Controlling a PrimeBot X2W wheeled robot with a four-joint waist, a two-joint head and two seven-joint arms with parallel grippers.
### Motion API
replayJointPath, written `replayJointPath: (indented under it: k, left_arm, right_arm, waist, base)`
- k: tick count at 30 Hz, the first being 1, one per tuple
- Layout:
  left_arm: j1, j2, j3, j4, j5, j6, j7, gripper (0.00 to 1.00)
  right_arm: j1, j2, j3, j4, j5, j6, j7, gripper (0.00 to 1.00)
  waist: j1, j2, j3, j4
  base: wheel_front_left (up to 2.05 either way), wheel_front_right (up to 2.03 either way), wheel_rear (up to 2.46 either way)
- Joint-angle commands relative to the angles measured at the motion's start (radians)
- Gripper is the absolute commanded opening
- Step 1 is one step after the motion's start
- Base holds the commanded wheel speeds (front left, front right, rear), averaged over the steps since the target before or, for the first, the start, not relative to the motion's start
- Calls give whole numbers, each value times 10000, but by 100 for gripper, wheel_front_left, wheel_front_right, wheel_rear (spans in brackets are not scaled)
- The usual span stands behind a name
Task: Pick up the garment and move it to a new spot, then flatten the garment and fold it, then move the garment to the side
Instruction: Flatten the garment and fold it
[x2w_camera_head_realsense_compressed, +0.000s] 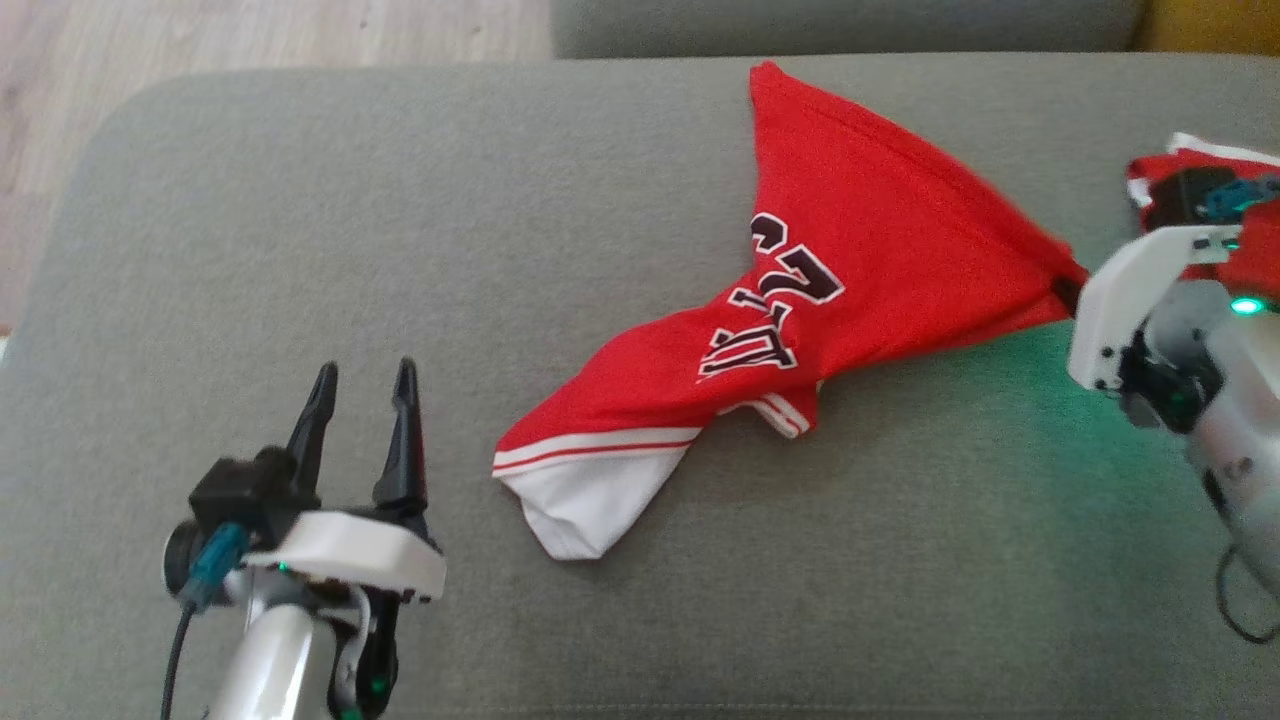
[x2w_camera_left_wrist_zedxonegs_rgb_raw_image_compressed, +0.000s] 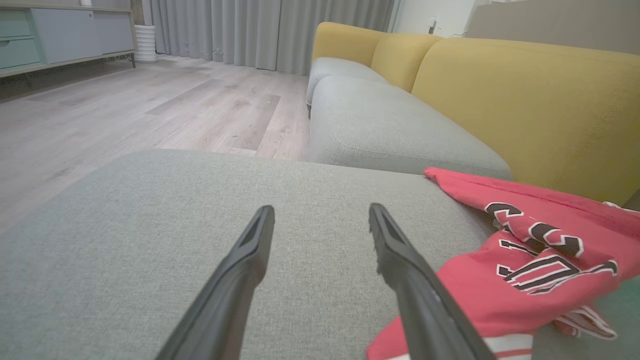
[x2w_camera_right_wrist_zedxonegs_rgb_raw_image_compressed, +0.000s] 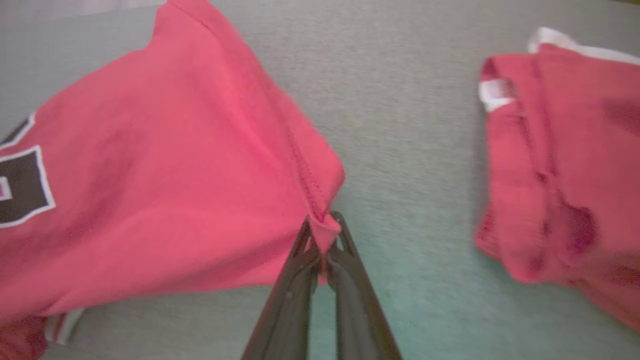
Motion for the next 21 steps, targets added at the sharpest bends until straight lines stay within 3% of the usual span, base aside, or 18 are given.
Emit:
replayJointPath:
  k: [1,12,18,19,20,21]
  left_arm:
    - [-105,192,439,-309,-65,74,-101,100]
    - [468,280,614,-555,-214,229,-111,100]
    - [556,380,629,-641,-266,238,-107,100]
    - [566,386,628,-668,-271,252,-100,100]
    - [575,390,622,-694,-275,265,-91,100]
    - [585,394,615,-715,-279,277,-75,100]
  right_arm:
    - [107,-303,140,-367,-38,-7,113,0]
    - [2191,-2397,465,-3452,625,-7,2519,0]
    - [3679,-2899,-99,-4543,525,-7,3432,0]
    - [3861,-2874,-255,-4666,446,-7,3468,8]
    - [4023,-2824,-406,-4783,352,-7,3494,49]
    - [4162,-2753,-574,-4898,251,-7,3505,100]
  waist:
    - [0,0,-242,-265]
    - [0,0,-795,-925]
    - [0,0,-825,-911]
    - [0,0,-820,-904]
    - [0,0,-817,-895]
    - [0,0,-817,-890]
  base:
    - [0,0,0]
    - [0,0,0]
    - [0,0,0]
    - [0,0,0]
    - [0,0,0]
    - [0,0,0]
